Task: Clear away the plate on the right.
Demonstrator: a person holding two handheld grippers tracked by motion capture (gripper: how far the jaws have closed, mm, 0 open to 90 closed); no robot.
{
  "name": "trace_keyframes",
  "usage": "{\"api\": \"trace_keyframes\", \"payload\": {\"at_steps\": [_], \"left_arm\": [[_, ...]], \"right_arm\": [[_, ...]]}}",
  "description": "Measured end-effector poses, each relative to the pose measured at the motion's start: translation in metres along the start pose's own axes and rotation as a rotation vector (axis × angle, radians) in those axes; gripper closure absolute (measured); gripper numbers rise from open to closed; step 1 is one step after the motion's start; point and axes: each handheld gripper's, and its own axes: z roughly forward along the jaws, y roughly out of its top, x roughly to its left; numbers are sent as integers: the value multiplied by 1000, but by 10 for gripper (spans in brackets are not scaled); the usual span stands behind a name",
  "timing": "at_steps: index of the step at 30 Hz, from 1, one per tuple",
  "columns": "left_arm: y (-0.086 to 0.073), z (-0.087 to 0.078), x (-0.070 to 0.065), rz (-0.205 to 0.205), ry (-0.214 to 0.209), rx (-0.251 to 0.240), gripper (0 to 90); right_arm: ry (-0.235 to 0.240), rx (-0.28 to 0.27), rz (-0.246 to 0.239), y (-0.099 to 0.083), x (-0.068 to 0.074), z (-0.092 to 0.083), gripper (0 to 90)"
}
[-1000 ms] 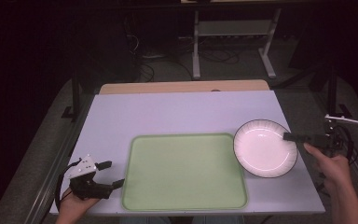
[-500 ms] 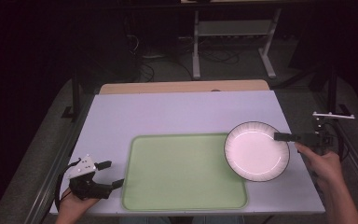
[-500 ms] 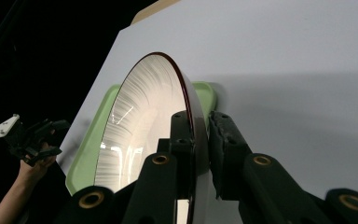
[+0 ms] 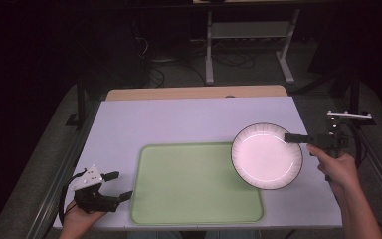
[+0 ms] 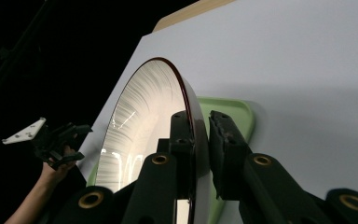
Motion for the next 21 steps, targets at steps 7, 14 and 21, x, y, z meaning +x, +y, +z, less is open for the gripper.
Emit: {"api": "trace_keyframes", "payload": {"at_steps": [7,14,21], "left_arm": [[0,0,0,0,0,0,143],[0,0,1,-1,-1,0,143],[0,0,2,-2,0,-1,143]], "right_arm": [[19,15,-22,8,13,20,792],[54,30,-36,14,26,41,792],[48,48,-43,24,39,69,788]]}}
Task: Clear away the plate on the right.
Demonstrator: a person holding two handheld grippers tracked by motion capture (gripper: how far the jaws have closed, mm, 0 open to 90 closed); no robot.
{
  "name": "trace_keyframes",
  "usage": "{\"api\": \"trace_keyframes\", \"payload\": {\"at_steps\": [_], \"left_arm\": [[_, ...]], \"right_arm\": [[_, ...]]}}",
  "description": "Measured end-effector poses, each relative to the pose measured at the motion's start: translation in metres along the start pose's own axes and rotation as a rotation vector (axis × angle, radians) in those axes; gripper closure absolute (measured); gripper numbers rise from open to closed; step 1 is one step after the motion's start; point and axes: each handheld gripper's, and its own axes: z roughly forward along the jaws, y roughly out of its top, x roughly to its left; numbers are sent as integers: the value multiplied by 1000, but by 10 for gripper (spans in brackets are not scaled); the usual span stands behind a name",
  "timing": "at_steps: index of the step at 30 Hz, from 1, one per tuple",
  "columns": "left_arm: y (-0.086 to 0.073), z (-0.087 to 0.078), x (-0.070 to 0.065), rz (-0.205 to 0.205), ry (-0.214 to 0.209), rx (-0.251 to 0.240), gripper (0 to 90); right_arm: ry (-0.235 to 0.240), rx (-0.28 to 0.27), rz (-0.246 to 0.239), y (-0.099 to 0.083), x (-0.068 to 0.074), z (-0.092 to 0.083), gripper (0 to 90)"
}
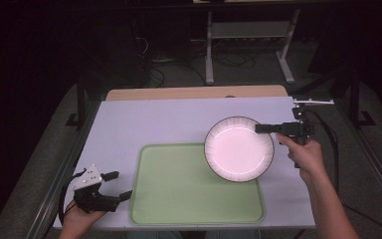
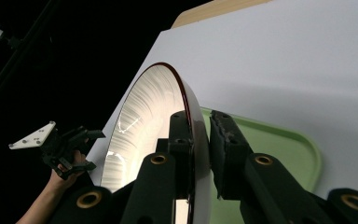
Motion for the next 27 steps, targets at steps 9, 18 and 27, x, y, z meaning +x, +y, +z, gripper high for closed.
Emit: {"api": "trace_keyframes", "payload": {"at_steps": [9,18,27], "left_arm": [[0,0,0,2,2,3,143],[0,-1,0,4,3,2,143],[0,-1,0,3,4,0,143]], "right_arm": [[23,27,-14,6,15,29,785],[50,76,-27,0,22,59,783],[32,130,-16,-16,19,90,778]]}}
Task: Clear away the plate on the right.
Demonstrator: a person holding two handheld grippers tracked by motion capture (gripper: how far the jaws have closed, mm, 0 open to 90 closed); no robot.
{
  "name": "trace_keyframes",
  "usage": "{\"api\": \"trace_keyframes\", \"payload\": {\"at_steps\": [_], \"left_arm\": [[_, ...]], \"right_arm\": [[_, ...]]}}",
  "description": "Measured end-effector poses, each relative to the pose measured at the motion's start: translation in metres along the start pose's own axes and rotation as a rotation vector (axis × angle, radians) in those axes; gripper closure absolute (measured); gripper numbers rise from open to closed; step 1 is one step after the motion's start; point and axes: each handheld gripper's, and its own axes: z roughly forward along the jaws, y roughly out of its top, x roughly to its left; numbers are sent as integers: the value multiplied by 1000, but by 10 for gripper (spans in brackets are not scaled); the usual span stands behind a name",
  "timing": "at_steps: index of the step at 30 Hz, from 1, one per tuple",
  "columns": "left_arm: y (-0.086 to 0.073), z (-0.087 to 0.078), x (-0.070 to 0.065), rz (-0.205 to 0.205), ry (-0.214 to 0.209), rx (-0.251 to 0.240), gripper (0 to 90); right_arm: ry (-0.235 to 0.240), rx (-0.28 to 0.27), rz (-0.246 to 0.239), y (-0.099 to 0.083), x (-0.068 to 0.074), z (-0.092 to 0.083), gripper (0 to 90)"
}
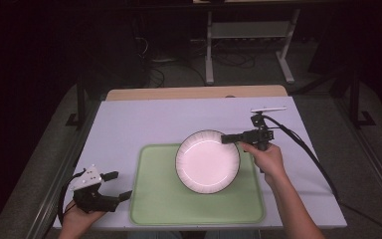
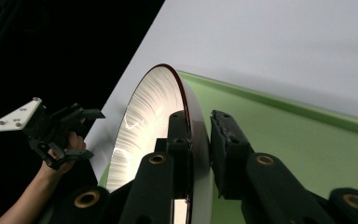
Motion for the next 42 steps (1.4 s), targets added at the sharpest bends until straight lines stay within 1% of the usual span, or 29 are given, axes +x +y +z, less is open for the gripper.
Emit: {"api": "trace_keyframes", "payload": {"at_steps": [2,6,12,22,24,25,27,29,30,32,33,34,35,38,42], "left_arm": [[0,0,0,0,0,0,143],[0,0,0,0,-1,0,143],[0,0,0,-1,-1,-1,143],[0,-1,0,-1,-2,-2,143],[0,-1,0,-2,-2,-3,143],[0,-1,0,-2,-3,-3,144],[0,-1,0,-2,-3,-3,144],[0,-1,0,-1,-4,-3,144],[0,-1,0,-1,-4,-3,144],[0,-1,0,1,-5,-1,144],[0,0,0,1,-5,-1,144],[1,0,-1,2,-6,1,144],[1,1,-1,-1,-7,0,144],[1,1,-2,0,-7,1,144],[0,0,-1,0,-6,2,144]], "right_arm": [[-1,10,6,-2,0,5,776],[0,17,-5,-6,-1,11,774],[-17,29,-6,-10,-2,18,772],[-30,42,19,-19,-5,34,771],[-42,47,18,-21,-6,36,771],[-55,53,14,-22,-7,37,769],[-73,55,26,-25,-9,38,770],[-69,50,46,-28,-13,38,776],[-69,50,46,-28,-13,38,776],[-91,55,52,-31,-17,38,788],[-93,59,54,-32,-18,37,792],[-112,69,57,-33,-19,38,802],[-120,72,58,-34,-19,38,804],[-126,78,70,-36,-20,40,807],[-118,74,76,-39,-21,45,809]]}}
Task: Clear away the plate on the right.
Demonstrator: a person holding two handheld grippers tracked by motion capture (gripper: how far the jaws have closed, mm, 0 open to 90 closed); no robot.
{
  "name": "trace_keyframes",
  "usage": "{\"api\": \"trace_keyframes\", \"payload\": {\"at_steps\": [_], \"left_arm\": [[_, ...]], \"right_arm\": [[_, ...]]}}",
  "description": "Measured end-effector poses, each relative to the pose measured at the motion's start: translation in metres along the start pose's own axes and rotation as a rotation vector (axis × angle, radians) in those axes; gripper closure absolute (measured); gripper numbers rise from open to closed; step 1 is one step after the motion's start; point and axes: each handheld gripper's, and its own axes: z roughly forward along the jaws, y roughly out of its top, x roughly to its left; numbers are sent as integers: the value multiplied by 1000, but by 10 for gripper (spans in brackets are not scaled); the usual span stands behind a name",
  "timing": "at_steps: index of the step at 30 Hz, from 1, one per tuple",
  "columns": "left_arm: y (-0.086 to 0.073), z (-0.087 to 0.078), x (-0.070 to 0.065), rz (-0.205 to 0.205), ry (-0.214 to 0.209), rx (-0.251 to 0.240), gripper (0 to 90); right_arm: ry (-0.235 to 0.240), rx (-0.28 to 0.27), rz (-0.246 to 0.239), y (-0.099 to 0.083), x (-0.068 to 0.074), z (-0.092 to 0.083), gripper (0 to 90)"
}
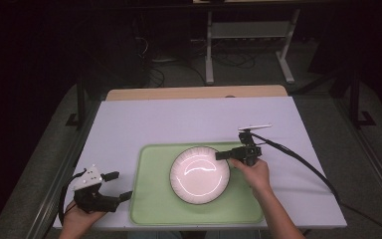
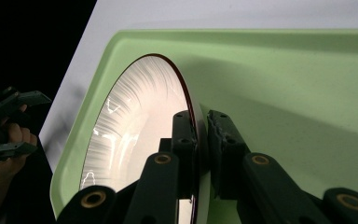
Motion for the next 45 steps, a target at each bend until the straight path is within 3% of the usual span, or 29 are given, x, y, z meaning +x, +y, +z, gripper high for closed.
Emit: {"api": "trace_keyframes", "payload": {"at_steps": [10,21,36,45], "left_arm": [[0,0,0,0,0,-1,144],[0,-1,0,2,-2,-1,144],[0,0,-1,4,1,3,144],[0,2,0,3,0,8,144]], "right_arm": [[3,8,17,-3,-1,7,810],[-63,51,-12,-7,-5,11,816],[-43,31,-15,-7,-8,4,800],[-51,-16,-59,-6,-8,-8,684]]}}
